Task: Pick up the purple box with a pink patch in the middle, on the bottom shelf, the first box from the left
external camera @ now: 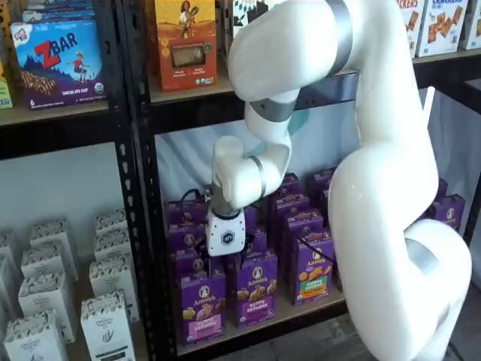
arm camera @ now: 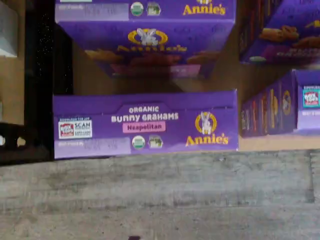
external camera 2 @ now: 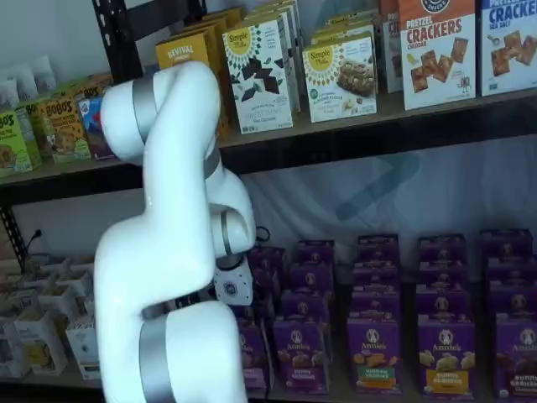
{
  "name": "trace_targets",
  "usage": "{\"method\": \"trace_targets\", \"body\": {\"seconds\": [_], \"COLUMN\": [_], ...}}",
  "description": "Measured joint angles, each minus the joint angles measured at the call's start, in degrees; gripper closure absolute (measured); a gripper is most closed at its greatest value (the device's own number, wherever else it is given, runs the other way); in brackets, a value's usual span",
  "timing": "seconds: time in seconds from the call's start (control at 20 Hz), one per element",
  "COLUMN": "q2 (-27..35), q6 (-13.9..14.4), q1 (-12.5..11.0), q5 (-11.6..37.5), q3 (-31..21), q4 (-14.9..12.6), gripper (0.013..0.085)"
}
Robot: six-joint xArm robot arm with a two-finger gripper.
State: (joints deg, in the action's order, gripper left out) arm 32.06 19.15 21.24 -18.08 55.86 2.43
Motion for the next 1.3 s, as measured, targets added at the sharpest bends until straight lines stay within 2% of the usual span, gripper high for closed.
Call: {"method": "trace_targets", "body": {"seconds": [0.4, 0.75, 1.3], "q2": [2.36, 4.17, 7.09], "q6": [0.79, -0.49, -0.63], "q1": [-0.95, -1.40, -1.28], "q5": [-0.97, -0.76, -2.61], "q3": [3.38, 5.55, 8.78], "q4": [-1.83, -0.98, -0.62], "gripper": [0.0130, 0.0130, 0.0130]}}
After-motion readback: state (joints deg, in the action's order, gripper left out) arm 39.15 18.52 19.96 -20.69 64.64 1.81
